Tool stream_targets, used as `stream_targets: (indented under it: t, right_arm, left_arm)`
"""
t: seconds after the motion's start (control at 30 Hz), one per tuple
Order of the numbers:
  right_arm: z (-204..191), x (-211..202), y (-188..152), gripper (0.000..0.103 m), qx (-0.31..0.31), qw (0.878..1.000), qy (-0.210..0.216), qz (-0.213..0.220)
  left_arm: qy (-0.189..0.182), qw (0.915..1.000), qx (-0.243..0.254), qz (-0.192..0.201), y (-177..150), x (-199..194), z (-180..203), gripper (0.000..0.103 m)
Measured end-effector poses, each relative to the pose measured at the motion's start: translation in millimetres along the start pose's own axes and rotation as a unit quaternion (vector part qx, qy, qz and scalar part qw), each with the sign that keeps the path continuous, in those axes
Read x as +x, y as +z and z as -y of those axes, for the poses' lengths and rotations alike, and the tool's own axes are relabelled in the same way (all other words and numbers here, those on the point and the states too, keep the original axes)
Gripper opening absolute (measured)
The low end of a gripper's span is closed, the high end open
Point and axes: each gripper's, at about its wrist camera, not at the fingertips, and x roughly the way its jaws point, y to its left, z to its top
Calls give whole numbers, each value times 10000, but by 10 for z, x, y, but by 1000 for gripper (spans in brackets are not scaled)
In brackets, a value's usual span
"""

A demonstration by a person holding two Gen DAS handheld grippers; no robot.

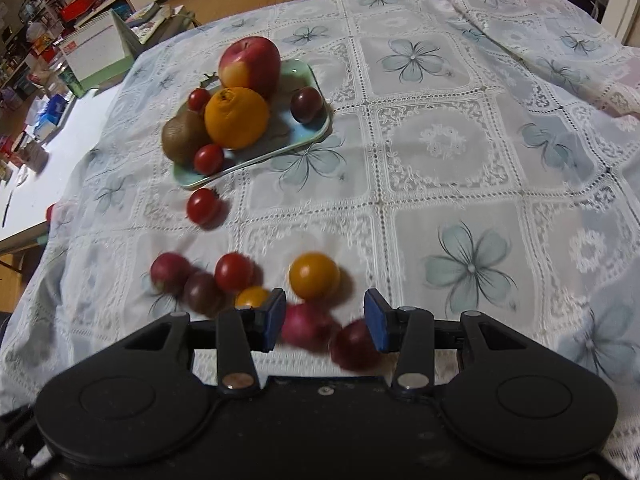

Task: Organize fruits
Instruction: 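Grasp an orange cherry tomato with the right tool while the left tool grasps another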

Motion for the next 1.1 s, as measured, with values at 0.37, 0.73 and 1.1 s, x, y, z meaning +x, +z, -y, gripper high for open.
stream_targets:
  t: [0.37, 0.73, 1.1]
  right_arm:
    - [-117, 371, 135, 45, 12, 9996, -161, -231]
    - [-181, 578, 120, 37, -273, 9989, -285, -253]
    - [324, 29, 115, 38, 295, 9983, -140, 479]
  left_arm:
    - [110, 9997, -125, -154, 14, 144, -109, 52]
    - [-82, 9999, 40, -143, 157, 185, 71, 52]
    - [-576, 9982, 134, -87, 588, 297, 586, 51]
